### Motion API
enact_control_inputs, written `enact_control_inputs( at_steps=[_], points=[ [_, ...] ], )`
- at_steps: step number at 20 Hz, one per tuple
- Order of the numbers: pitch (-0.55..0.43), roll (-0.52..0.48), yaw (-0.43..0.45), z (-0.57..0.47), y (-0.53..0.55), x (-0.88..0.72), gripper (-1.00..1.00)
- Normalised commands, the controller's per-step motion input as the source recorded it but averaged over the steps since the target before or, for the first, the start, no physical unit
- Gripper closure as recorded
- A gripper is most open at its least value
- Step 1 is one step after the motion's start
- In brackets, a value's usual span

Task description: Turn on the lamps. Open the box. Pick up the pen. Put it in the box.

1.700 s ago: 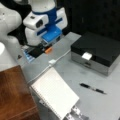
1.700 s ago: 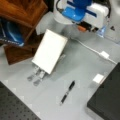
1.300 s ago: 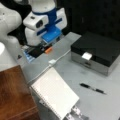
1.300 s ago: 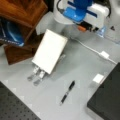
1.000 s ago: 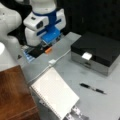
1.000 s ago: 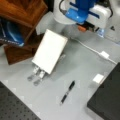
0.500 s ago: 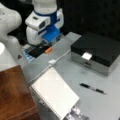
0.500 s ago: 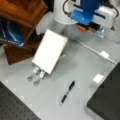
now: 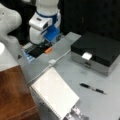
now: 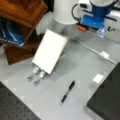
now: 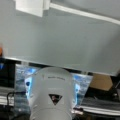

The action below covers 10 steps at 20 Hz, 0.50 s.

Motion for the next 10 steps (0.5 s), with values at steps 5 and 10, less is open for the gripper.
enact_control_inputs(
  at_steps=[5,10],
  points=[
    [-0.216,0.23,-0.036,-0.2,0.05,-0.47,-1.0],
    [-0.292,0.153,-0.104,-0.28,0.09,-0.41,-1.0]
  ],
)
